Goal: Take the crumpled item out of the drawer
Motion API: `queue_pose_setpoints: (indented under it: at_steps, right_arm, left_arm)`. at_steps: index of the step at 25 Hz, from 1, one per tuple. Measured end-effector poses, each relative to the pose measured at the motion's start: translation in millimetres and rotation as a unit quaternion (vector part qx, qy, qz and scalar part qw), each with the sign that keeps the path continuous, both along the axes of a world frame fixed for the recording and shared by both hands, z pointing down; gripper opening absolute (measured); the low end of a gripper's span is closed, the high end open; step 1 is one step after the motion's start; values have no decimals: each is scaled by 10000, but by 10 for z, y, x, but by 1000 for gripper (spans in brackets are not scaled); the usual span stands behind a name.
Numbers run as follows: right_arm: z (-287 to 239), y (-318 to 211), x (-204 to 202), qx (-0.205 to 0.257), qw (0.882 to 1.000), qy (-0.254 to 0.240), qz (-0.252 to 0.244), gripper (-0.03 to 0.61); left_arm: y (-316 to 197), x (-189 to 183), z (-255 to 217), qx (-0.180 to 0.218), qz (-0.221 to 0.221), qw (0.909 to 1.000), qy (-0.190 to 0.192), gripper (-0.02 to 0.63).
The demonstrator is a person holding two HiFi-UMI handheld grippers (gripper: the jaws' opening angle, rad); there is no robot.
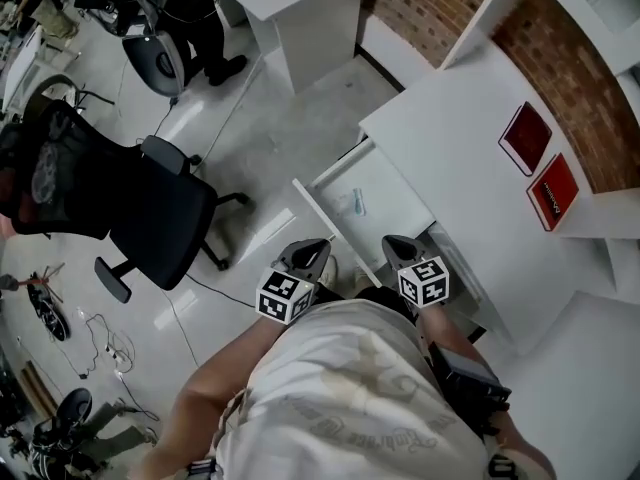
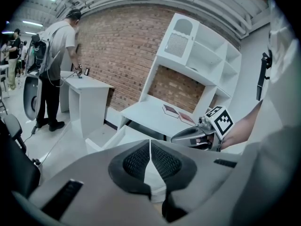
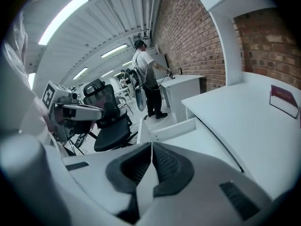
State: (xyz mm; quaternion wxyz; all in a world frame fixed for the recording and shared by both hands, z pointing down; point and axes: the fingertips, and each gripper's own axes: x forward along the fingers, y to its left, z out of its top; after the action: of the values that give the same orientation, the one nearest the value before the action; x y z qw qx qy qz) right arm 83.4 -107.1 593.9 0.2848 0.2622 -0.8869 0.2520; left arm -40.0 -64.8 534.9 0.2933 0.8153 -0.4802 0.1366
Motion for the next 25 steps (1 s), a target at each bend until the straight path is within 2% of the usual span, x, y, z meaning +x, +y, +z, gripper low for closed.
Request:
queue_pose_setpoints:
  at_steps: [4, 12, 18, 25]
  right_arm:
    - [157, -168, -57, -85, 9993, 127, -354, 26]
    - [459, -368, -193, -260, 9928, 393, -1100, 26]
    - [695, -414, -279, -337, 9831, 730, -1648, 26]
    - [940, -486, -426, -321, 9723, 1057, -2060, 27]
  left_arm:
    - [-71, -11, -20, 43, -291, 9995, -73, 28]
    - [-48, -1, 87, -173, -847, 9962, -137, 28]
    - [86, -123, 93, -346, -1486, 9881, -172, 28]
    - [226, -177, 133, -466, -1998, 9787, -113, 28]
